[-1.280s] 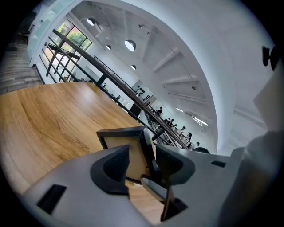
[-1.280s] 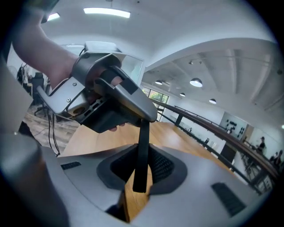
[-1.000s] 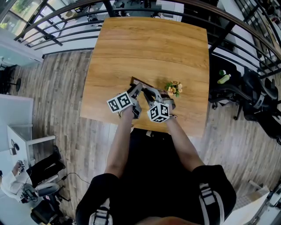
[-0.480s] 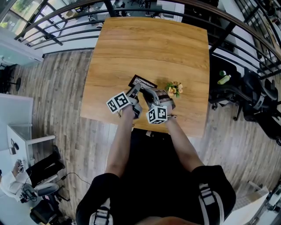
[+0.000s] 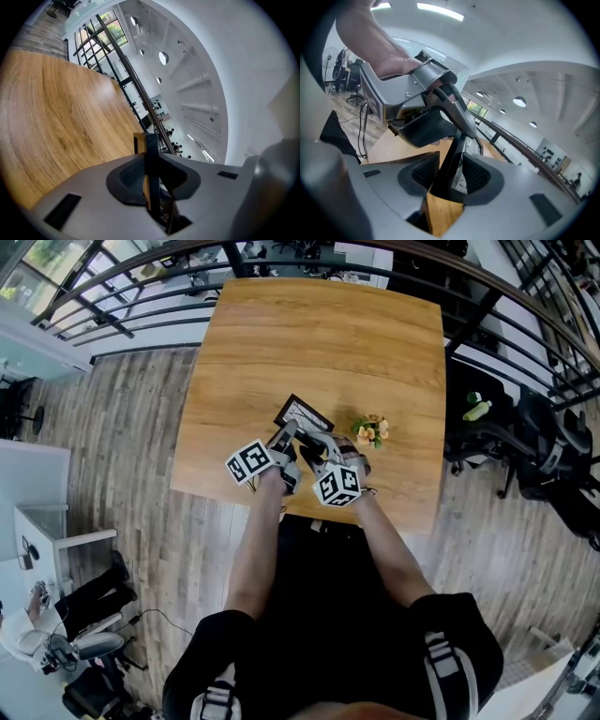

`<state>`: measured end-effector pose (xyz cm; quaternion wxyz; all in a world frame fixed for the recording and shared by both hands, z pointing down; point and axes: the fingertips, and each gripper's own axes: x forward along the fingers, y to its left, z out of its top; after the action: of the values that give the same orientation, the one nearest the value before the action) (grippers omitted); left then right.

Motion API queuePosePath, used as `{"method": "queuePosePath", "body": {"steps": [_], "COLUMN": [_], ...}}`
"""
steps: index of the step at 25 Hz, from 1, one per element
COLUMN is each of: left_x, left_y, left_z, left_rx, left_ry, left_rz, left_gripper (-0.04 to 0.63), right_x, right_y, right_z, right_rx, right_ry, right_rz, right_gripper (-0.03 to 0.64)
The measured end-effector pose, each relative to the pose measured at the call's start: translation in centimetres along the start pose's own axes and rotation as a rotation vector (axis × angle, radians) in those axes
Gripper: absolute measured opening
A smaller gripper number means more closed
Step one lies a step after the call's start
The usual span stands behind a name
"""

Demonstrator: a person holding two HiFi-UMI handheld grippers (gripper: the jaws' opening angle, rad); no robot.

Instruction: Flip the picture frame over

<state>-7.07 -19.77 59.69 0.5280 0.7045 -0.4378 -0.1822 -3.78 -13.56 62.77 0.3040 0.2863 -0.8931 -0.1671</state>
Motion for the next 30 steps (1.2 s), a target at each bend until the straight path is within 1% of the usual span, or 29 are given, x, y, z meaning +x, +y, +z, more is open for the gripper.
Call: {"method": "queuePosePath", "body": {"steps": [3, 6, 7, 9, 11, 15, 16, 19, 20, 22, 28, 30], "left_x": [-0.4, -0.7, -0.9, -1.3, -1.6, -1.9, -2.0, -2.2, -2.2, -2.3, -3.1, -3.2], "left_y": [0.2, 0.1, 0.1, 0.5, 0.9, 1.2, 1.2, 1.1, 0.9, 0.3, -2.1, -2.9], "left_z": [0.5, 0.9, 1.1, 1.5, 1.8, 1.6, 1.4, 0.5, 0.1, -0.4, -0.3, -0.2], "left_rx": [0.014, 0.032, 0.049, 0.105, 0.150, 0.175, 0.200, 0.315, 0.332, 0.325, 0.306, 0.306], "left_ry": [-0.012, -0.027, -0.032, -0.036, -0.035, -0.035, -0.023, 0.033, 0.049, 0.061, 0.064, 0.065], "left_rz": [0.007, 0.002, 0.008, 0.037, 0.064, 0.068, 0.070, 0.084, 0.076, 0.034, -0.094, -0.123], "left_gripper": [0.084, 0.084, 0.084, 0.084, 0.083, 0.084, 0.083, 0.084, 0.083, 0.084, 0.083, 0.084], "right_x": [0.0, -0.6, -0.9, -1.4, -1.8, -1.7, -1.6, -1.4, -1.3, -1.3, -1.1, -1.2], "right_y": [0.6, 0.7, 0.6, 0.4, 0.0, -2.0, -2.5, -3.9, -4.2, -4.4, -4.3, -4.7], "right_z": [0.3, 0.6, 0.9, 1.7, 2.0, 0.3, -0.3, -2.1, -2.7, -3.6, -4.4, -4.8], "right_rx": [0.052, 0.162, 0.209, 0.297, 0.359, 0.530, 0.585, 0.743, 0.775, 0.816, 0.876, 0.895], "right_ry": [-0.025, -0.080, -0.108, -0.163, -0.195, -0.209, -0.208, -0.198, -0.193, -0.184, -0.180, -0.188], "right_rz": [0.046, 0.089, 0.105, 0.140, 0.161, 0.120, 0.104, 0.056, 0.042, 0.027, 0.043, 0.038], "right_gripper": [0.176, 0.198, 0.199, 0.176, 0.178, 0.184, 0.184, 0.183, 0.181, 0.181, 0.190, 0.193]}}
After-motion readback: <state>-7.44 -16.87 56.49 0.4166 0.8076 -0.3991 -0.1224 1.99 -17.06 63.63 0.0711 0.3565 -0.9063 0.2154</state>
